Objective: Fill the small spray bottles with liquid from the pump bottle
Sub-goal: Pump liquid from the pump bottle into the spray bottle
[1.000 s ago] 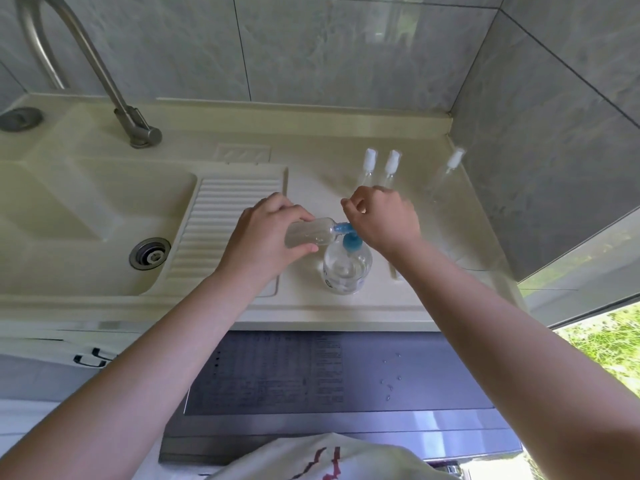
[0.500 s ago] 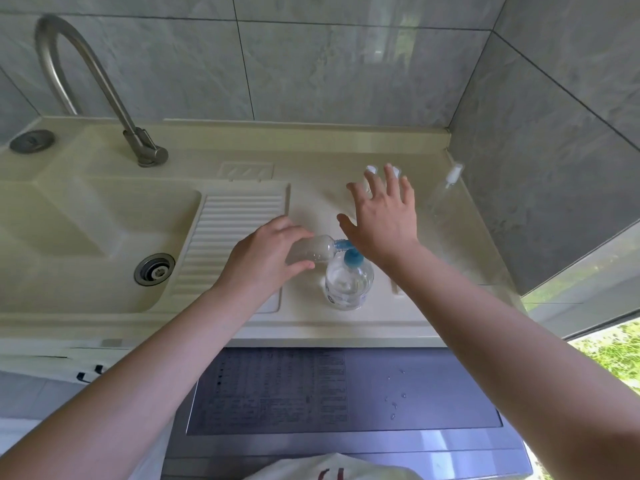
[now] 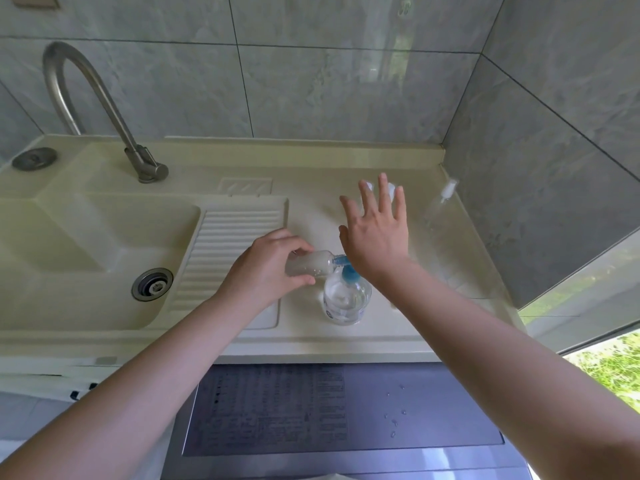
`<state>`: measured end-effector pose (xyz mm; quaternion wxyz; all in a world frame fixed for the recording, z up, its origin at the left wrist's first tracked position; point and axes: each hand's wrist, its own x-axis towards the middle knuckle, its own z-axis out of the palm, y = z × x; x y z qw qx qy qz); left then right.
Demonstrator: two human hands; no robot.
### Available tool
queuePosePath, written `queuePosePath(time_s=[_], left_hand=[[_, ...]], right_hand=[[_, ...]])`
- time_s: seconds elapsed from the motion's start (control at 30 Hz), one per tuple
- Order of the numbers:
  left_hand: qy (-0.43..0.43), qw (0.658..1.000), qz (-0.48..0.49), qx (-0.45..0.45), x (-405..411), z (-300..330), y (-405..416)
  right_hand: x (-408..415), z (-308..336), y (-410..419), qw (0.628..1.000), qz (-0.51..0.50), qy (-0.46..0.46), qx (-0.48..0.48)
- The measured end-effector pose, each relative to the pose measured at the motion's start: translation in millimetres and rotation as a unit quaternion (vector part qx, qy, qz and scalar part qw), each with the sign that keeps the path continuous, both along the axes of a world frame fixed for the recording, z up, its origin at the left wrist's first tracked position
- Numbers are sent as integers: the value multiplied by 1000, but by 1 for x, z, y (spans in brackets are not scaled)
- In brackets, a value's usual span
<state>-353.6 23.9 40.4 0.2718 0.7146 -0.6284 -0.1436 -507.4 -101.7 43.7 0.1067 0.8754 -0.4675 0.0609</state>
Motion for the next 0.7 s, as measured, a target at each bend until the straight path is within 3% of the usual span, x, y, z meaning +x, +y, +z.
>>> queuePosePath(time_s=[0.17,0.43,0.7], left_hand=[[60,998,7,31,3,9,-8],[73,995,9,67,3,14,-10],[62,996,7,60,4,15,-9]], right_hand=[[0,-5,-1,999,-23,-12,27],[1,-13,-4,995,-37,-35,84],[-3,-9,-6,996,-45,-15,71]])
